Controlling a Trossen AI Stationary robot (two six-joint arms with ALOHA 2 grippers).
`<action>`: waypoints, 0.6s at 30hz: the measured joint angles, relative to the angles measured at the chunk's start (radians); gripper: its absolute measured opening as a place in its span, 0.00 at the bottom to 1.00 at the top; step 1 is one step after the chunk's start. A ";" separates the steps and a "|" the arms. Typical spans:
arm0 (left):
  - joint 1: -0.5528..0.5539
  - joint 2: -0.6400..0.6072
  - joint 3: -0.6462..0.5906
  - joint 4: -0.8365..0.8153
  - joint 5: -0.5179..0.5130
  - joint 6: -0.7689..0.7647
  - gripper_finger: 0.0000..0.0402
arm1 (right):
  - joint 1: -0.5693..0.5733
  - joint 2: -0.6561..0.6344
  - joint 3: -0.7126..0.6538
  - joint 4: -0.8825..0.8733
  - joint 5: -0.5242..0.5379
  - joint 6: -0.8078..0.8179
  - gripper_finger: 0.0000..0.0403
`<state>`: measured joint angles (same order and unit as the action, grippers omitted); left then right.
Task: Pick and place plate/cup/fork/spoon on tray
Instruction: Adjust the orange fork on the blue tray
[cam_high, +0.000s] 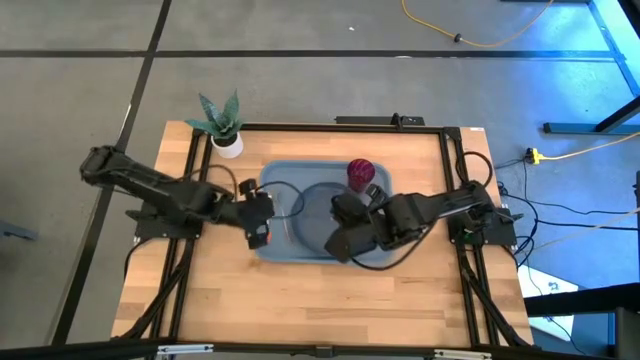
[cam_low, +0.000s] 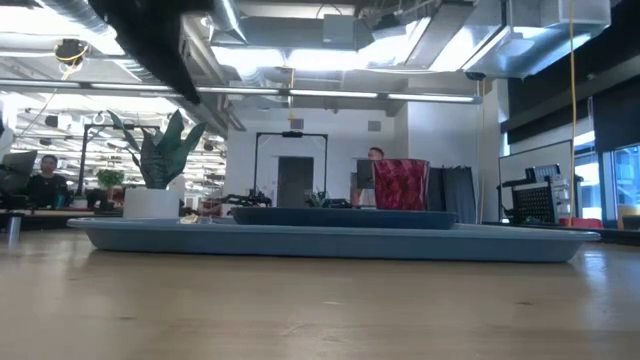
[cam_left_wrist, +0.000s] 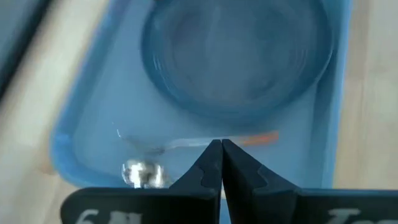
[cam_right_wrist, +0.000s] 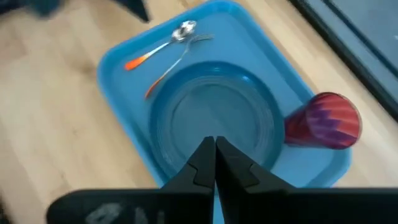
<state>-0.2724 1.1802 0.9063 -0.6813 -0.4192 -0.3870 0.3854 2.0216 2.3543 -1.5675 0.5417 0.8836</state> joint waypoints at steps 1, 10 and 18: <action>0.026 0.001 -0.006 -0.008 0.035 0.017 0.00 | 0.007 -0.004 0.000 0.003 -0.010 -0.012 0.02; 0.171 0.049 -0.008 0.053 0.118 0.172 0.07 | 0.053 -0.059 0.000 -0.004 -0.013 -0.056 0.02; 0.228 0.171 -0.008 0.073 0.239 0.727 0.11 | 0.054 -0.105 -0.001 -0.004 0.003 -0.073 0.02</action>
<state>-0.0441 1.3507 0.8986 -0.6084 -0.1805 0.3400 0.4395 1.9166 2.3536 -1.5711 0.5444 0.8105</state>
